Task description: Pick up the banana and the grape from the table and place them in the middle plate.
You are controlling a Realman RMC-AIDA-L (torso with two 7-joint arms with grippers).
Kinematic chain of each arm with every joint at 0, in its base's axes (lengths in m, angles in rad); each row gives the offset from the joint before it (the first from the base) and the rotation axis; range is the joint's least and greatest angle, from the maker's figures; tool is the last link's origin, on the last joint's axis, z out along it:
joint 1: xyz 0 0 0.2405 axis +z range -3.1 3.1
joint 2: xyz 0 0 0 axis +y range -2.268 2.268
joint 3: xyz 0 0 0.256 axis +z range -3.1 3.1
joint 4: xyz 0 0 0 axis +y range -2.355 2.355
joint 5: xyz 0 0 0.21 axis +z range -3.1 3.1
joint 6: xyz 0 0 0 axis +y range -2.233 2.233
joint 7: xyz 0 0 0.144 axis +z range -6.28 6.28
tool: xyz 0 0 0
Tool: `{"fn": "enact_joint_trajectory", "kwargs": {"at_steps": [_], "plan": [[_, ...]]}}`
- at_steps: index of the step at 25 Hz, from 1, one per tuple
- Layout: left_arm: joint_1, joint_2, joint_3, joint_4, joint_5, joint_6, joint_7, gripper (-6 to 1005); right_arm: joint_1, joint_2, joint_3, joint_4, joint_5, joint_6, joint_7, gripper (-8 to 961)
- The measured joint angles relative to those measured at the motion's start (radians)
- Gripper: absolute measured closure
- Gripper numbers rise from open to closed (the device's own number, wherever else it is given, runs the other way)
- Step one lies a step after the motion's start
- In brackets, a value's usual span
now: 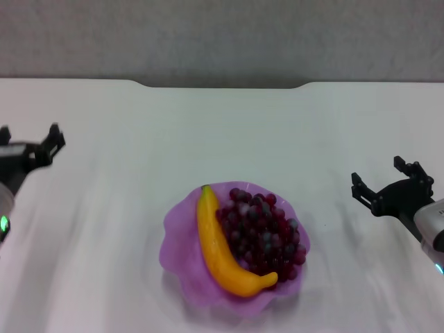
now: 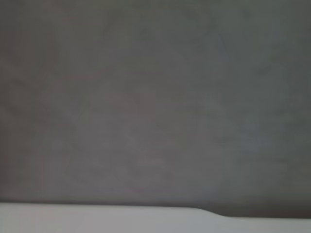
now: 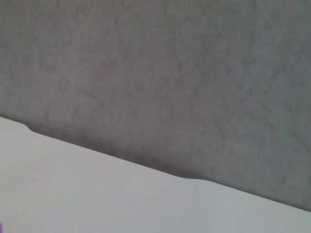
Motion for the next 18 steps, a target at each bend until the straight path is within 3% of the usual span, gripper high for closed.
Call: {"fn": "enact_joint_trajectory", "kwargs": {"at_steps": [4, 8, 11, 18], "plan": [[-0.109, -0.002, 0.212, 0.299, 0.002, 0.412, -0.088, 108, 0.003, 0.0, -0.008, 0.0, -0.001, -0.001, 0.0, 72], [-0.207, -0.005, 0.4, 0.587, 0.003, 0.703, -0.29, 107, 0.008, 0.0, -0.009, 0.0, -0.002, -0.002, 0.0, 72], [-0.234, -0.006, 0.474, 0.681, 0.004, 0.764, -0.375, 106, 0.008, 0.001, -0.01, -0.005, 0.002, -0.015, 0.0, 71], [-0.198, -0.011, 0.492, 0.689, -0.005, 0.764, -0.464, 105, -0.022, 0.002, -0.009, -0.02, 0.009, -0.116, 0.007, 72]]}}
